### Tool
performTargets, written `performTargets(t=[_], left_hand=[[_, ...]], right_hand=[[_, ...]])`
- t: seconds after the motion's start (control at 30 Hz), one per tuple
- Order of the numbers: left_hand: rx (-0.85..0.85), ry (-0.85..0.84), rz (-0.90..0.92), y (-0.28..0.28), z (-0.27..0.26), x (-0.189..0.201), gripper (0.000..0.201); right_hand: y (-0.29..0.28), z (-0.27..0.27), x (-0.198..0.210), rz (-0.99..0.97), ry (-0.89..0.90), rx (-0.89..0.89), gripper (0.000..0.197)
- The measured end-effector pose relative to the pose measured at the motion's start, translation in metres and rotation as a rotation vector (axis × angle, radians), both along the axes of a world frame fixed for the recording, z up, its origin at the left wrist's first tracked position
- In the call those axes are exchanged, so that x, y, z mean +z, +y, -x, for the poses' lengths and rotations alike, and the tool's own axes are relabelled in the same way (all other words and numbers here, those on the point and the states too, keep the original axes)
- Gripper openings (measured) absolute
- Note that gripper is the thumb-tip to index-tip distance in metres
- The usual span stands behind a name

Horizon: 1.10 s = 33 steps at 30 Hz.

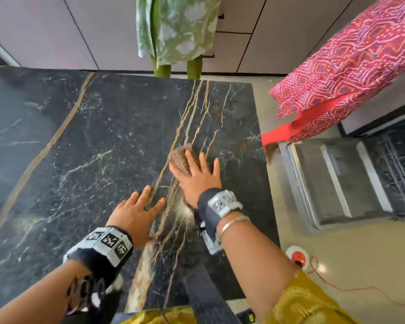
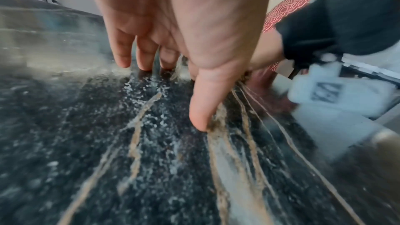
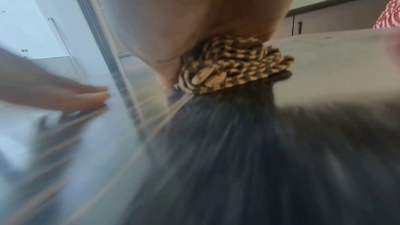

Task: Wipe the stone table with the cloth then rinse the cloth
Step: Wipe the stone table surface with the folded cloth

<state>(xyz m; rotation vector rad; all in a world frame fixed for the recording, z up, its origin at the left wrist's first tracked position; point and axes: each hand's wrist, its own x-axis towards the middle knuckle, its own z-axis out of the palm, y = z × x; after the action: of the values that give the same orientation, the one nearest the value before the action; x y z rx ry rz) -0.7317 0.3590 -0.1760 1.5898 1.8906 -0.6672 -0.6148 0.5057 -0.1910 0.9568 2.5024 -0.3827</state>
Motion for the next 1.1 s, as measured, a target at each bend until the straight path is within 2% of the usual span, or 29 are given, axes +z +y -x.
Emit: performTargets(t=[0.1, 0.23, 0.33, 0.43, 0.5, 0.6, 0.67, 0.77, 0.83, 0.93, 1.0, 1.1], left_hand=[[0.039, 0.004, 0.027, -0.001, -0.001, 0.001, 0.086], [0.076, 0.003, 0.066, 0.008, -0.003, 0.006, 0.077], [0.094, -0.001, 0.101, 0.013, -0.004, 0.011, 0.078], [0.129, -0.012, 0.121, 0.019, -0.007, 0.011, 0.077], [0.150, -0.016, 0.129, 0.023, -0.011, 0.012, 0.075], [0.192, -0.024, 0.147, 0.025, -0.017, 0.014, 0.078], [0.206, -0.027, 0.152, 0.026, -0.017, 0.015, 0.080], [0.221, -0.028, 0.164, 0.027, -0.017, 0.019, 0.077], [0.240, -0.040, 0.171, 0.028, -0.016, 0.020, 0.073], [0.285, -0.068, 0.176, 0.030, -0.014, 0.018, 0.068], [0.309, -0.082, 0.174, 0.029, -0.013, 0.018, 0.066], [0.312, -0.093, 0.162, 0.027, -0.011, 0.016, 0.065]], right_hand=[[0.059, -0.005, 0.001, -0.016, -0.018, -0.140, 0.059], [0.119, -0.057, 0.006, 0.028, -0.062, -0.350, 0.056], [0.119, -0.096, 0.004, 0.029, -0.033, -0.462, 0.057], [0.081, -0.104, -0.003, 0.032, -0.012, -0.542, 0.060], [0.048, -0.089, -0.001, 0.028, -0.039, -0.475, 0.065], [0.005, -0.046, 0.000, 0.112, 0.020, -0.195, 0.065], [0.004, -0.016, -0.002, 0.116, 0.078, -0.039, 0.062], [0.041, 0.019, -0.007, 0.070, 0.096, 0.085, 0.059], [0.075, 0.034, -0.008, 0.033, 0.072, 0.069, 0.058], [0.129, 0.036, -0.005, 0.019, 0.035, -0.107, 0.058], [0.161, 0.019, -0.001, 0.043, 0.011, -0.243, 0.057], [0.188, -0.024, 0.000, 0.011, -0.021, -0.338, 0.055]])
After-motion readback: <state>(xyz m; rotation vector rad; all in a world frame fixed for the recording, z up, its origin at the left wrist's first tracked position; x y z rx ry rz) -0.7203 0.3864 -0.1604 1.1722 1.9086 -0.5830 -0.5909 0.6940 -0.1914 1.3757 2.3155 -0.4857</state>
